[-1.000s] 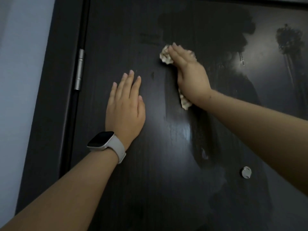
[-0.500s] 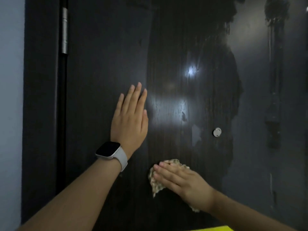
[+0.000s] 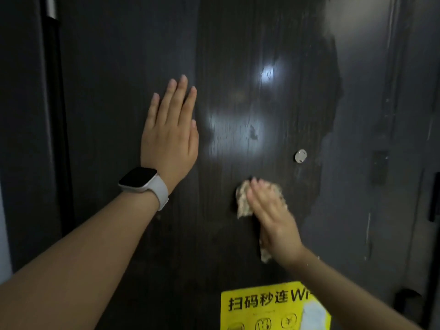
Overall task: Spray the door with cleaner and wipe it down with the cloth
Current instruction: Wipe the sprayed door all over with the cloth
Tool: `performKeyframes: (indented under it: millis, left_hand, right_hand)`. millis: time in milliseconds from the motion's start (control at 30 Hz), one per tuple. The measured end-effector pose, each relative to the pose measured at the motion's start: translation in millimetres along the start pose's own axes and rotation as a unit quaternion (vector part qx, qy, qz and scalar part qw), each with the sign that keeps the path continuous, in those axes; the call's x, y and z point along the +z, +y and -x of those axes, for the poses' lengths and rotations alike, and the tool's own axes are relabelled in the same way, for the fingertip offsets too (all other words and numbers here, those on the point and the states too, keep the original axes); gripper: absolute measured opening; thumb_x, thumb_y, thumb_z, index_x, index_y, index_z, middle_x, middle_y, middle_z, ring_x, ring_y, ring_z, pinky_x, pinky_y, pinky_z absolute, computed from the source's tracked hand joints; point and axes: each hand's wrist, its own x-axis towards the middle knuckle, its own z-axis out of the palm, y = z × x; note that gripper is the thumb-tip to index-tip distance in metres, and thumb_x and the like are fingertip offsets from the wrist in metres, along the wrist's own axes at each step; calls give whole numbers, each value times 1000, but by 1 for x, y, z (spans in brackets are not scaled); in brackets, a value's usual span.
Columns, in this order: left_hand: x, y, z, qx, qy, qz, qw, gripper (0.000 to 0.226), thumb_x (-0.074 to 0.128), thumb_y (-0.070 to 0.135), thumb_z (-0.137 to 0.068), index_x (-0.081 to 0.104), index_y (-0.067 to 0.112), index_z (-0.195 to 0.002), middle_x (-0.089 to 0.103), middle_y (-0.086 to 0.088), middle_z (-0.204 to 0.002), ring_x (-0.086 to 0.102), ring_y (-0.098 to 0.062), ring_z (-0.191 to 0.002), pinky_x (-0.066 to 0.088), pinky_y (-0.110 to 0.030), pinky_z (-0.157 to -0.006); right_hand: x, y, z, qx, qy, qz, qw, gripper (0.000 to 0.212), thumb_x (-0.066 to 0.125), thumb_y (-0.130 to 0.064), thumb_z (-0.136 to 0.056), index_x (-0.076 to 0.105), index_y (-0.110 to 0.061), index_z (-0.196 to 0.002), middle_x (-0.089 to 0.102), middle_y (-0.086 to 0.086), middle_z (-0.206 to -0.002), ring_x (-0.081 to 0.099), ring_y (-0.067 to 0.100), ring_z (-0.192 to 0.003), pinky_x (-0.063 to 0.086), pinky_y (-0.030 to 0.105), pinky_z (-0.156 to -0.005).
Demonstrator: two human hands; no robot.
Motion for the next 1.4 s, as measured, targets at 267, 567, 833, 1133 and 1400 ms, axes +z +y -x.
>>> performKeyframes:
  millis: [267, 567, 833, 1133, 1400]
  left_hand:
    - [-16, 0, 45, -12, -25, 78, 997, 55, 36, 12, -99, 24, 7, -152, 15, -10, -162, 10, -24, -150, 5, -44, -123]
    - [-13, -25, 93, -28, -29, 9, 999, 52, 35, 16, -101, 27, 11, -152, 20, -6, -161, 14, -21, -150, 9, -48, -122]
    - [-11, -27, 95, -25, -29, 2, 999, 52, 32, 17, -101, 26, 11, -152, 20, -7, -161, 14, -22, -150, 11, -49, -122]
    - [-13, -26, 94, -21, -31, 1, 999, 52, 32, 16, -101, 26, 11, -152, 20, -8, -161, 14, -23, -150, 10, -49, -122]
    - [-13, -27, 94, -21, -33, 9, 999, 52, 32, 16, -101, 28, 10, -152, 23, -9, -160, 16, -24, -149, 10, -48, -122]
  right_hand:
    - [6, -29, 30, -6, -87, -50, 995, 67, 41, 4, -84, 34, -10, -149, 24, 3, -161, 22, 23, -150, 18, 36, -122]
    - [19, -56, -114, 93, 86, -68, 990, 67, 40, 17, -83, 37, -1, -148, 32, 15, -157, 24, 28, -148, 19, 42, -123]
    - [72, -111, 65, -64, -100, -72, 990, 57, 52, -15, -96, 34, -12, -149, 24, 2, -161, 26, 21, -148, 34, 43, -114]
    - [56, -105, -41, -3, 25, -124, 992, 40, 58, -1, -94, 57, -2, -134, 50, 14, -145, 38, 27, -142, 30, 44, -118]
    - [78, -122, 33, -91, -65, -152, 982, 38, 36, -11, -103, 59, -4, -133, 49, 10, -146, 39, 25, -142, 28, 40, -119]
